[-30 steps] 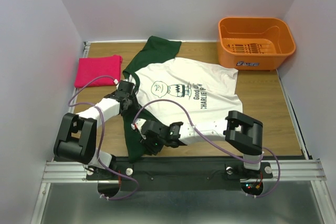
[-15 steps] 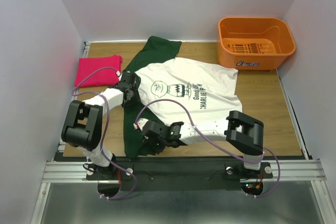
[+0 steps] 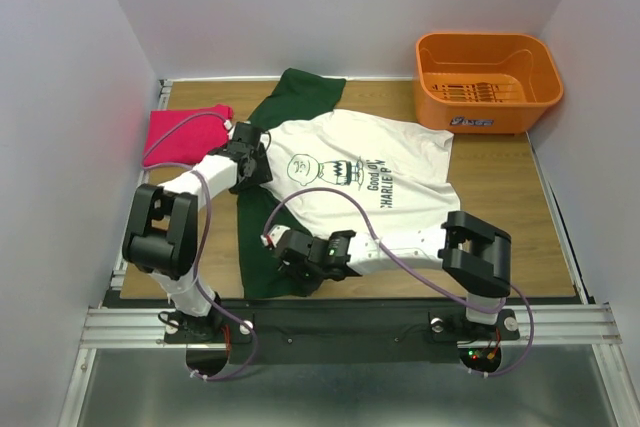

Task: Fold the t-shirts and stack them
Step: Flatten the tshirt out

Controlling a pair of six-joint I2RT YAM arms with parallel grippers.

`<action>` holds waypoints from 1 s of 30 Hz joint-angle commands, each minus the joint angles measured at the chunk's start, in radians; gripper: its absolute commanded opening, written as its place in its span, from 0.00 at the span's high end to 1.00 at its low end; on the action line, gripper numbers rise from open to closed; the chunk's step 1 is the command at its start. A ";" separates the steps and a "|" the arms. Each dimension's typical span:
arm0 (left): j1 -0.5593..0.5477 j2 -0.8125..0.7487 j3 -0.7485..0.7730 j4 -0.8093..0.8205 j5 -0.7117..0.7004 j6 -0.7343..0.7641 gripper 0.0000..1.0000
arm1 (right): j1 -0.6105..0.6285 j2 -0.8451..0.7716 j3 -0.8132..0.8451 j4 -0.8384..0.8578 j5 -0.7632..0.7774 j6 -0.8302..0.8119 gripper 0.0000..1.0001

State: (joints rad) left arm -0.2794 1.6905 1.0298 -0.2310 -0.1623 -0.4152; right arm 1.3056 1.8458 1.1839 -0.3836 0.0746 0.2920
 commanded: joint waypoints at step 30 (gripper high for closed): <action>0.006 -0.242 -0.362 -0.151 0.030 -0.126 0.55 | -0.914 -0.545 -0.377 -0.190 0.139 0.208 0.44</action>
State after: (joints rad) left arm -0.2737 1.4239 0.7204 -0.3531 -0.1673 -0.5213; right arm 0.4229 1.2888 0.8158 -0.6163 0.2493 0.5167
